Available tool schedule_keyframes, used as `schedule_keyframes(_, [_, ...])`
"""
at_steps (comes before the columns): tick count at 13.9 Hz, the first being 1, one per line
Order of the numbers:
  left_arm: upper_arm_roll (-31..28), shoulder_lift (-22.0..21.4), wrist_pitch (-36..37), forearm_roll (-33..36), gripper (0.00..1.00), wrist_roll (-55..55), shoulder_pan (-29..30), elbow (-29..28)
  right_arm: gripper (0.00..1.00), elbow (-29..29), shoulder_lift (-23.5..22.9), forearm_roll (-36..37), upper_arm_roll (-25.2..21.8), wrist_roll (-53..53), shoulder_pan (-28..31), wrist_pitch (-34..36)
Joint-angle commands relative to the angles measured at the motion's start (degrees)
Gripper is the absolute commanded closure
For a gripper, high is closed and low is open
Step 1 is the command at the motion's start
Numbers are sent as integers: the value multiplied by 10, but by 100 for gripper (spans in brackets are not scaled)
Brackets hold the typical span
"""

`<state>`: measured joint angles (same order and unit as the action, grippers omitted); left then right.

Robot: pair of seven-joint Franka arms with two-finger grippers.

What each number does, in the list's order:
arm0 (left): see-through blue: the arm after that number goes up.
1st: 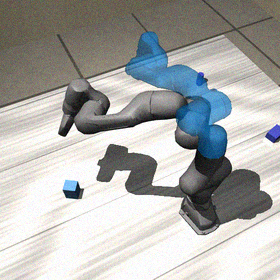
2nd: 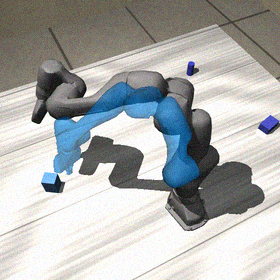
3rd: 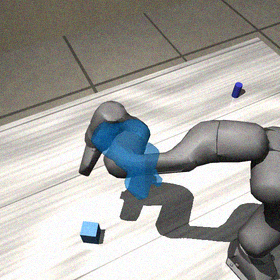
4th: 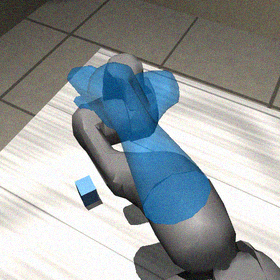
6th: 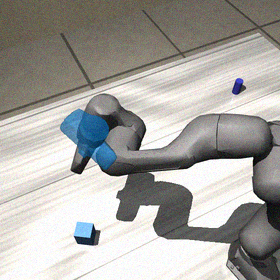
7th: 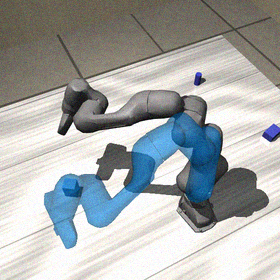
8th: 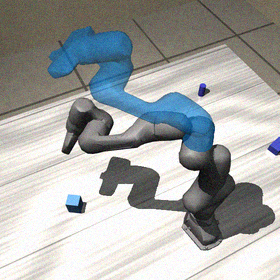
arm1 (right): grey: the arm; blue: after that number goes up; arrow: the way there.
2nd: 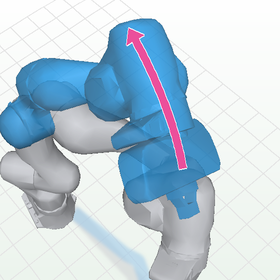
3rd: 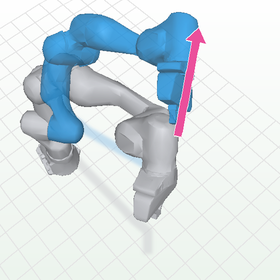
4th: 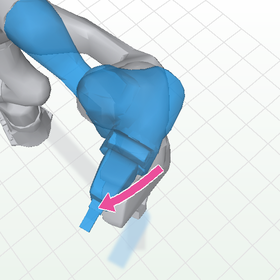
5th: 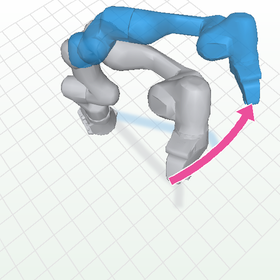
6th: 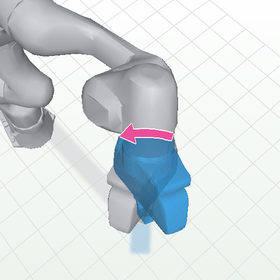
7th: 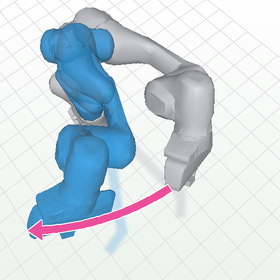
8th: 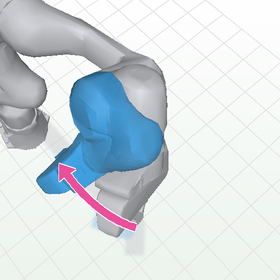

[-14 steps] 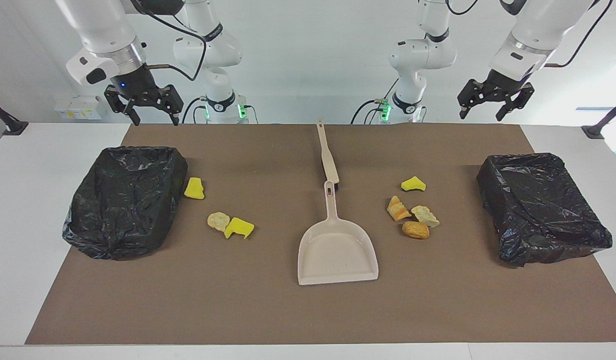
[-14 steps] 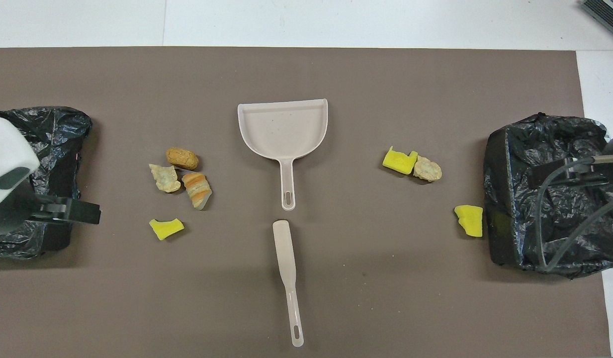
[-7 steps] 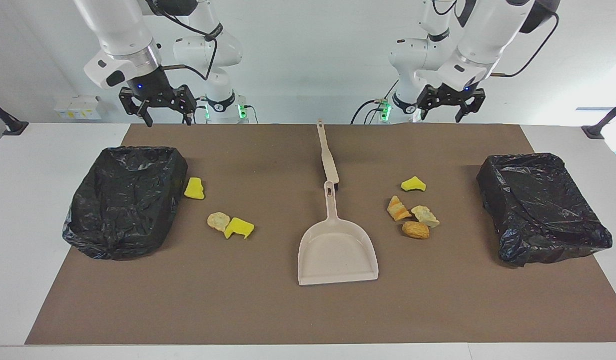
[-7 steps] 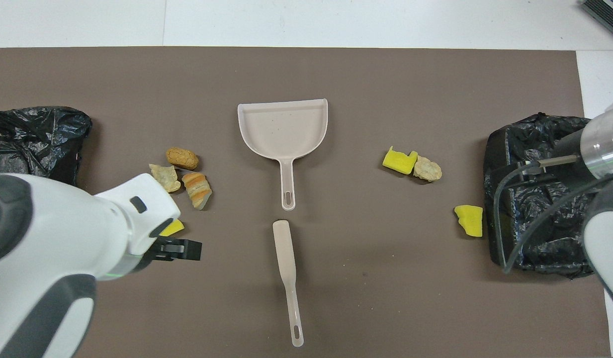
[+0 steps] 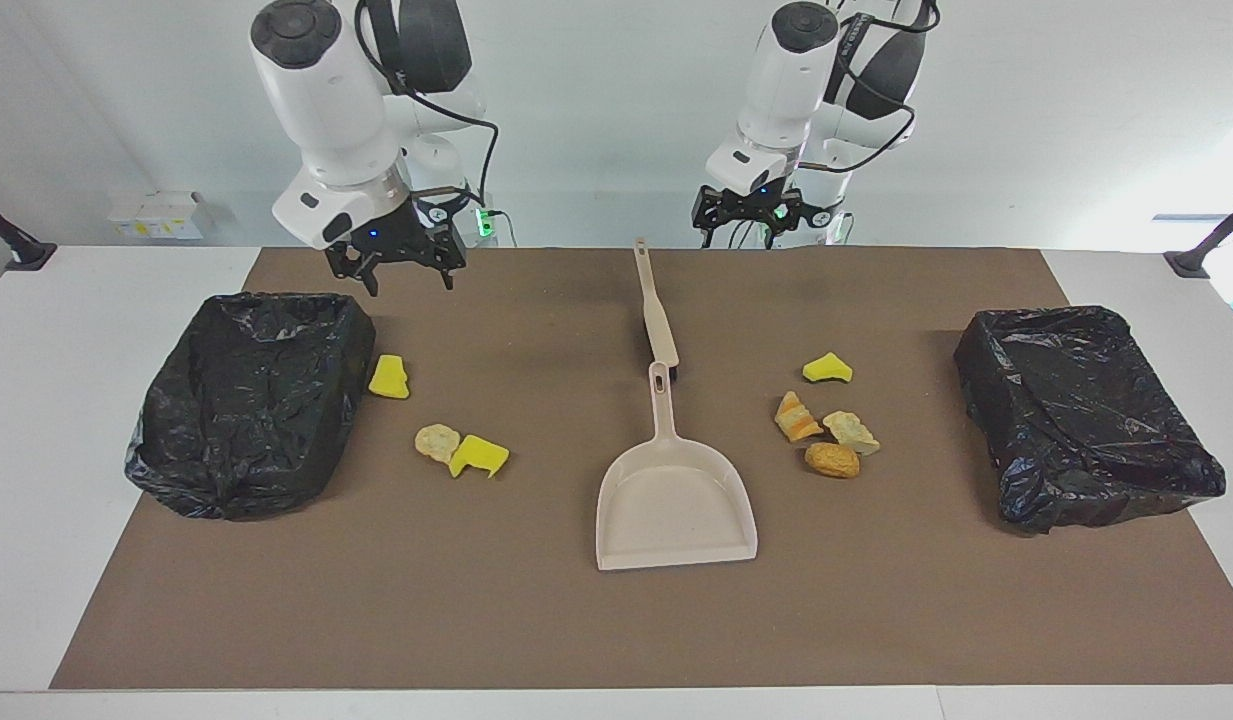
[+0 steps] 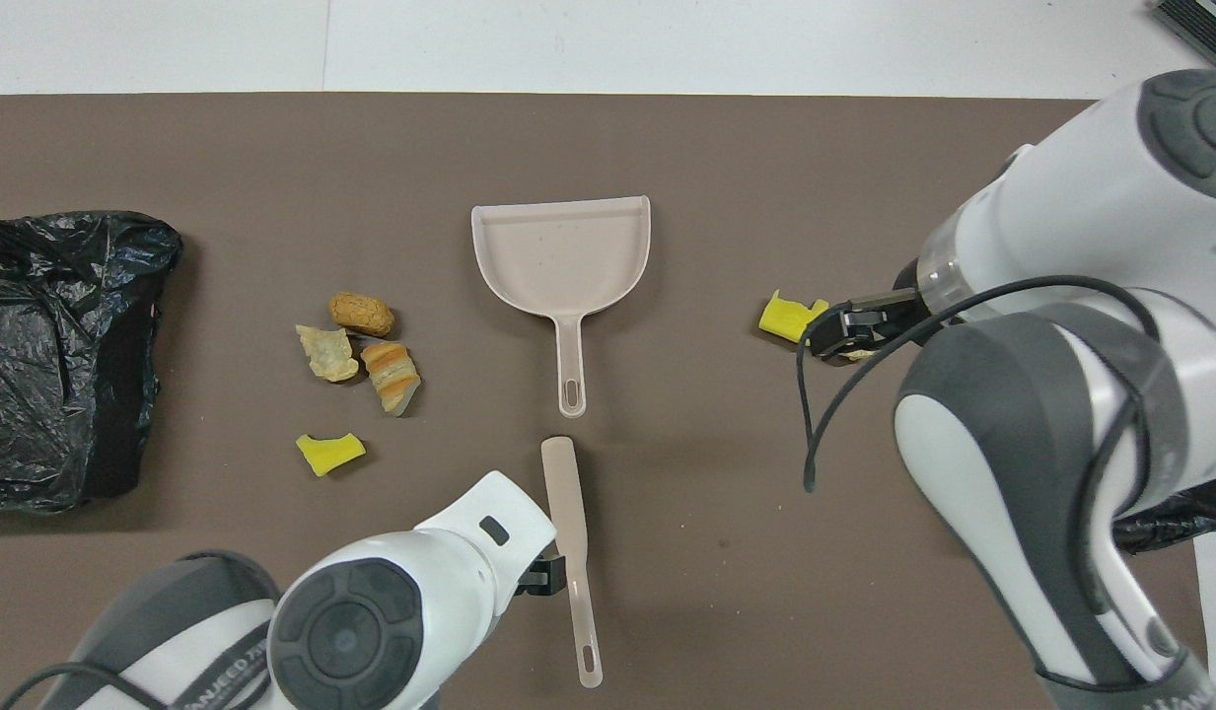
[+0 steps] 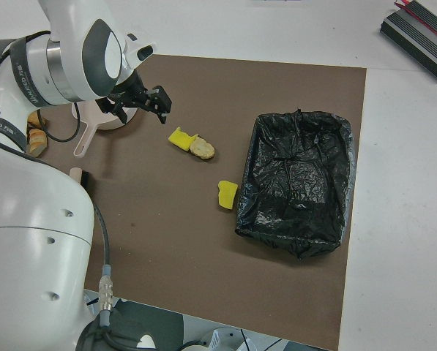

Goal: Sweep and dump trash in bin
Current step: 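Reach the right gripper to the dustpan handle while the left gripper reaches the brush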

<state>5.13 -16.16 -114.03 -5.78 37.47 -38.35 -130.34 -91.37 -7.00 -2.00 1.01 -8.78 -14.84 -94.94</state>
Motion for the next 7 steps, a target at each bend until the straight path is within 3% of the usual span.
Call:
schedule_keyframes(1, [-12,37,-80,-5,0,53,-72,-41,0,9,-34,-20,-1,-21,-35,-41])
schedule_keyframes(4, [-11,100,-159,-5,0,78,-105,-45,0,8,-67,-42,-1,-76,-67,-95])
schedule_keyframes(7, [-11,106,-181,-5,0,74,-107,-60,0,10,-106,-52,-1,-91,-93,-149])
